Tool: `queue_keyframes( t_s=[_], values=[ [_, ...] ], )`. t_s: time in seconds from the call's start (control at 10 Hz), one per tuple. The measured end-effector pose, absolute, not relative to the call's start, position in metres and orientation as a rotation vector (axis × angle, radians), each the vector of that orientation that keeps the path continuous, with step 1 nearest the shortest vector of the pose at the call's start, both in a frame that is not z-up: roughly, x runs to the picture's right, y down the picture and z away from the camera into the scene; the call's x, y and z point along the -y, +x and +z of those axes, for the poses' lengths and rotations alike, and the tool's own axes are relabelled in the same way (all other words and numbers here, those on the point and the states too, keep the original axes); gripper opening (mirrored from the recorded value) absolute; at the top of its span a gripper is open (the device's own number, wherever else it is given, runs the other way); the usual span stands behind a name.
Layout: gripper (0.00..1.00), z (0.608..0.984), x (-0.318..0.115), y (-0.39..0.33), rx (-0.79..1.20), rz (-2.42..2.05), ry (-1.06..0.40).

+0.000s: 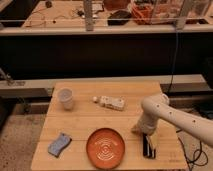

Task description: Place the eraser on the white sponge

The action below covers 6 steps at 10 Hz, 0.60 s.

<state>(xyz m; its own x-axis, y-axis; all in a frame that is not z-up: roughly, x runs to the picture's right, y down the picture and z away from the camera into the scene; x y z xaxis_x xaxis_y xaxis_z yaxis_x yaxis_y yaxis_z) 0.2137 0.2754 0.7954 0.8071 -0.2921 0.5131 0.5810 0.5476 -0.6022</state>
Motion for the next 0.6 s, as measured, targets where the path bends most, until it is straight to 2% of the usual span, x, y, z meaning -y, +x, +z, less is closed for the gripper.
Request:
queue_keyframes(
  t_s=[0.6],
  values=[
    [0.8, 0.7962, -0.2738, 0.2141, 0.368, -0.526, -0.844]
  ],
)
